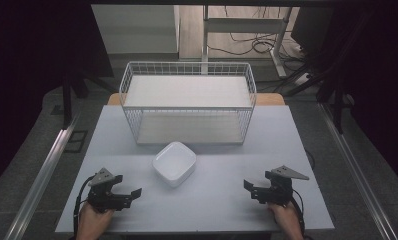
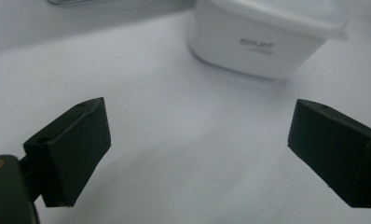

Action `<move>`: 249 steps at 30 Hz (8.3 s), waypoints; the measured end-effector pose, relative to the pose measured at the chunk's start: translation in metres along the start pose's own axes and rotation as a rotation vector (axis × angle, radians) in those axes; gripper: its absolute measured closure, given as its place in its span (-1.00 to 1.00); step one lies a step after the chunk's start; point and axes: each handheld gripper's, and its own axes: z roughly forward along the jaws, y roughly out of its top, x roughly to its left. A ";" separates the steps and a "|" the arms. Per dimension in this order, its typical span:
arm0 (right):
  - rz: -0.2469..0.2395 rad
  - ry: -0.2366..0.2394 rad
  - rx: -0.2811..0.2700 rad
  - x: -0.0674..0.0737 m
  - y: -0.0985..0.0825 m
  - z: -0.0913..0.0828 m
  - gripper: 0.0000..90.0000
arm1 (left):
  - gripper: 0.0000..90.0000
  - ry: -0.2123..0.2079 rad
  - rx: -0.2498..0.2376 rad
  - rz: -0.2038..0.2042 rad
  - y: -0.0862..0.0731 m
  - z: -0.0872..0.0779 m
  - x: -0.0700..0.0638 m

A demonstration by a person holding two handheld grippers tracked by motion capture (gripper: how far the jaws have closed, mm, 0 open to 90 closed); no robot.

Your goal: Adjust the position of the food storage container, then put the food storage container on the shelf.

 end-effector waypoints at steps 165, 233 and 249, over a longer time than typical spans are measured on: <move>-0.302 0.155 0.134 0.048 0.028 0.025 -0.92 | -0.92 -0.142 0.080 0.179 0.033 0.045 -0.049; 0.006 0.296 0.306 0.081 0.064 0.048 0.54 | 0.46 -0.276 0.123 -0.002 0.088 0.065 -0.064; -0.076 0.242 0.173 0.088 0.065 0.041 0.74 | 0.75 -0.220 0.060 -0.030 0.088 0.060 -0.062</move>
